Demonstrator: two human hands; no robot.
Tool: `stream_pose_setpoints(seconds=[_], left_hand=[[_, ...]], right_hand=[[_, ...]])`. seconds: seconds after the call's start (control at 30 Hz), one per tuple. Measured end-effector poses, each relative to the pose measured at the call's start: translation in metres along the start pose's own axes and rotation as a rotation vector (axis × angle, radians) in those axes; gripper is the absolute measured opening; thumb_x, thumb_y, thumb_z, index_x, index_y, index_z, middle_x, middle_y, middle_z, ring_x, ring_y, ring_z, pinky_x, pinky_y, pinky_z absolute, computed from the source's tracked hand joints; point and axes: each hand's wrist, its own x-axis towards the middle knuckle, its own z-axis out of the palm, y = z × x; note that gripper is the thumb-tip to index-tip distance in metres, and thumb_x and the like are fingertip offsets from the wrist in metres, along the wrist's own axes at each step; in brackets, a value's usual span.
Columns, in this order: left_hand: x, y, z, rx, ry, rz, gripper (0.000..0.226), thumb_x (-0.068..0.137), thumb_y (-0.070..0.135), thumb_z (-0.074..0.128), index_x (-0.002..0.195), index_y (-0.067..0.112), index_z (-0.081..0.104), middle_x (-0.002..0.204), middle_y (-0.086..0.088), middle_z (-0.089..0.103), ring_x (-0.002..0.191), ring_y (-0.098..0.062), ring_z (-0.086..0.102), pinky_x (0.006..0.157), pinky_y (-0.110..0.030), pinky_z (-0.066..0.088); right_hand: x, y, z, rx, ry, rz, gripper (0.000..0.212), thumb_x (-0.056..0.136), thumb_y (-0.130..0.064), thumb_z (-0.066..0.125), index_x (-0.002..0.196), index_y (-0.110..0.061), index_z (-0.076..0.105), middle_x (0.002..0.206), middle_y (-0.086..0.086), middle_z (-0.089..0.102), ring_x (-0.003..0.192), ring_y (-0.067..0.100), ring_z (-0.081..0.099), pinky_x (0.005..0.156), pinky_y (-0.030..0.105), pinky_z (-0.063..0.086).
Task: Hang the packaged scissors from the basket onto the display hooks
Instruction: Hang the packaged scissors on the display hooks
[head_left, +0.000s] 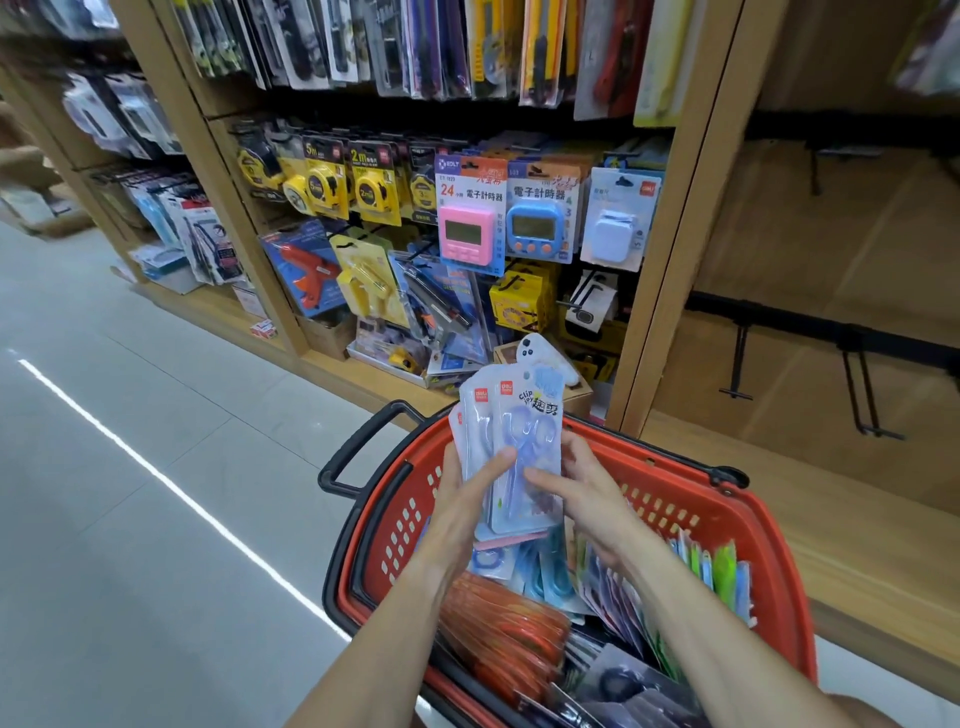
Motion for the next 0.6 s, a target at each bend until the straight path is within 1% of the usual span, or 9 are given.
stream_pose_setpoints(seconds=[0.03, 0.1, 0.13, 0.17, 0.23, 0.33, 0.4, 0.5, 0.6], left_hand=[[-0.003, 0.002, 0.005, -0.012, -0.010, 0.013, 0.068, 0.082, 0.042, 0.089, 0.141, 0.034, 0.056, 0.135, -0.003, 0.071, 0.123, -0.031, 0.070, 0.104, -0.061, 0.054], [-0.008, 0.007, 0.018, -0.044, -0.041, 0.029, 0.063, 0.087, 0.037, 0.085, 0.143, 0.030, 0.056, 0.135, -0.005, 0.072, 0.122, -0.033, 0.070, 0.103, -0.062, 0.054], [-0.011, 0.011, 0.026, -0.062, -0.060, 0.032, 0.060, 0.089, 0.034, 0.082, 0.143, 0.028, 0.056, 0.135, -0.006, 0.072, 0.121, -0.034, 0.071, 0.103, -0.062, 0.054], [-0.012, 0.015, 0.034, -0.074, -0.077, 0.034, 0.059, 0.090, 0.033, 0.081, 0.143, 0.027, 0.057, 0.135, -0.008, 0.071, 0.121, -0.035, 0.071, 0.102, -0.063, 0.054], [-0.015, 0.025, 0.053, -0.094, -0.102, 0.043, 0.057, 0.091, 0.031, 0.079, 0.143, 0.026, 0.057, 0.136, -0.010, 0.071, 0.121, -0.036, 0.070, 0.102, -0.065, 0.054], [-0.017, 0.045, 0.088, -0.123, -0.188, 0.075, 0.056, 0.094, 0.026, 0.078, 0.145, 0.024, 0.055, 0.138, -0.012, 0.069, 0.125, -0.040, 0.067, 0.105, -0.069, 0.050], [-0.021, 0.064, 0.118, -0.117, -0.241, 0.103, 0.056, 0.092, 0.024, 0.077, 0.144, 0.022, 0.057, 0.136, -0.010, 0.071, 0.124, -0.037, 0.068, 0.105, -0.066, 0.051], [-0.027, 0.088, 0.167, -0.094, -0.294, 0.122, 0.061, 0.085, 0.027, 0.086, 0.140, 0.021, 0.061, 0.131, -0.012, 0.073, 0.120, -0.037, 0.071, 0.106, -0.064, 0.052], [-0.033, 0.111, 0.222, -0.061, -0.356, 0.162, 0.061, 0.083, 0.026, 0.086, 0.139, 0.021, 0.063, 0.129, -0.011, 0.074, 0.117, -0.036, 0.072, 0.103, -0.061, 0.055]], right_hand=[[-0.005, -0.005, -0.002, -0.009, 0.025, -0.030, 0.052, 0.089, -0.016, 0.081, 0.133, -0.025, 0.057, 0.127, 0.003, 0.070, 0.104, 0.017, 0.075, 0.081, 0.029, 0.061], [-0.013, -0.016, -0.010, -0.054, 0.084, -0.084, 0.055, 0.078, -0.030, 0.091, 0.127, -0.032, 0.065, 0.133, 0.005, 0.065, 0.108, 0.022, 0.073, 0.087, 0.037, 0.063], [-0.020, -0.022, -0.015, -0.061, 0.105, -0.108, 0.055, 0.077, -0.030, 0.092, 0.126, -0.031, 0.066, 0.132, 0.004, 0.066, 0.110, 0.022, 0.072, 0.090, 0.041, 0.062], [-0.027, -0.030, -0.020, -0.049, 0.118, -0.132, 0.052, 0.080, -0.024, 0.090, 0.126, -0.026, 0.066, 0.128, 0.003, 0.070, 0.110, 0.021, 0.073, 0.091, 0.041, 0.062], [-0.041, -0.047, -0.032, -0.044, 0.150, -0.176, 0.045, 0.086, -0.012, 0.084, 0.126, -0.018, 0.063, 0.119, 0.000, 0.076, 0.106, 0.018, 0.074, 0.087, 0.037, 0.062], [-0.064, -0.080, -0.055, -0.053, 0.234, -0.255, 0.039, 0.087, -0.004, 0.080, 0.121, -0.013, 0.061, 0.110, 0.005, 0.079, 0.094, 0.019, 0.077, 0.075, 0.033, 0.062], [-0.080, -0.107, -0.074, -0.078, 0.301, -0.305, 0.040, 0.086, -0.003, 0.080, 0.120, -0.011, 0.060, 0.105, 0.007, 0.080, 0.090, 0.022, 0.078, 0.069, 0.034, 0.063], [-0.111, -0.149, -0.106, -0.078, 0.361, -0.371, 0.037, 0.086, -0.004, 0.080, 0.117, -0.010, 0.060, 0.099, 0.008, 0.080, 0.086, 0.024, 0.078, 0.065, 0.036, 0.063], [-0.143, -0.182, -0.141, -0.084, 0.443, -0.458, 0.037, 0.085, -0.009, 0.082, 0.116, -0.013, 0.062, 0.104, 0.004, 0.080, 0.094, 0.020, 0.077, 0.072, 0.036, 0.063]])
